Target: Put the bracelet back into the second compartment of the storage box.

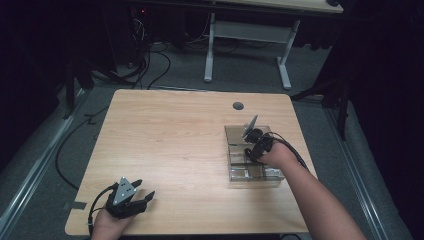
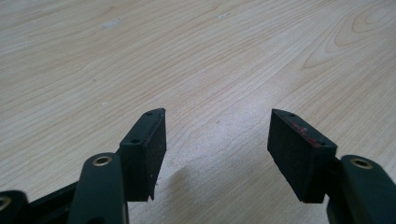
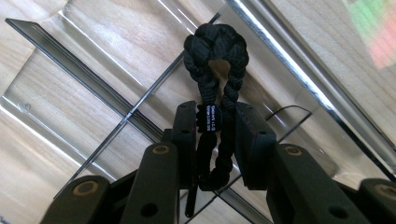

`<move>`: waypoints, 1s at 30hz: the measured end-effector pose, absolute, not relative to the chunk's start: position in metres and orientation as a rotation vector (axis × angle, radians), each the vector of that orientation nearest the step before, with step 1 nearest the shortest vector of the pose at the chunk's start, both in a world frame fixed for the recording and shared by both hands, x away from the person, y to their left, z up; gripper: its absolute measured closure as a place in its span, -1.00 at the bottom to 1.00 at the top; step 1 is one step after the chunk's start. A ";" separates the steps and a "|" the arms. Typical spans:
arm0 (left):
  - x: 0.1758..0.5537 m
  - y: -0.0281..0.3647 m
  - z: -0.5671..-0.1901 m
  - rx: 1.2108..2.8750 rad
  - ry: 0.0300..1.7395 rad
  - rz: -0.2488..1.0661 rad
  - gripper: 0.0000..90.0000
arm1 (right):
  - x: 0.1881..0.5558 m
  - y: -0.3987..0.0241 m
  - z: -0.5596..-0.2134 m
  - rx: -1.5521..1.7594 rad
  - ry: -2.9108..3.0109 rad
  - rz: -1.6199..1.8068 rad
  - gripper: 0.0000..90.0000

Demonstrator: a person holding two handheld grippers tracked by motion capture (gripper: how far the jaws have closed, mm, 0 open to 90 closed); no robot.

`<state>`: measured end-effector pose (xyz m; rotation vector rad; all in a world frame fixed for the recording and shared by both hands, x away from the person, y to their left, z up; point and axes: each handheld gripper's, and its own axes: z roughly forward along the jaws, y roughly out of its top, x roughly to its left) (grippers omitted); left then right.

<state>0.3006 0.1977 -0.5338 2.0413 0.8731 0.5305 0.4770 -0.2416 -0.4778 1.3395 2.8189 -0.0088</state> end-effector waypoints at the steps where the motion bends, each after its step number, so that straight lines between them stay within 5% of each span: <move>1: 0.301 0.198 -0.534 2.042 0.873 0.530 -0.16 | 0.478 -0.243 -0.480 1.308 2.836 0.008 0.59; 12: 0.301 0.197 -0.534 2.049 0.867 0.528 -0.16 | 0.477 -0.250 -0.483 1.377 2.811 0.086 0.56; 24: 0.301 0.196 -0.534 2.061 0.865 0.526 -0.16 | 0.474 -0.250 -0.467 1.400 2.774 0.163 0.24; 30: 0.301 0.196 -0.534 2.060 0.865 0.521 -0.16 | 0.477 -0.248 -0.459 1.387 2.759 0.167 0.49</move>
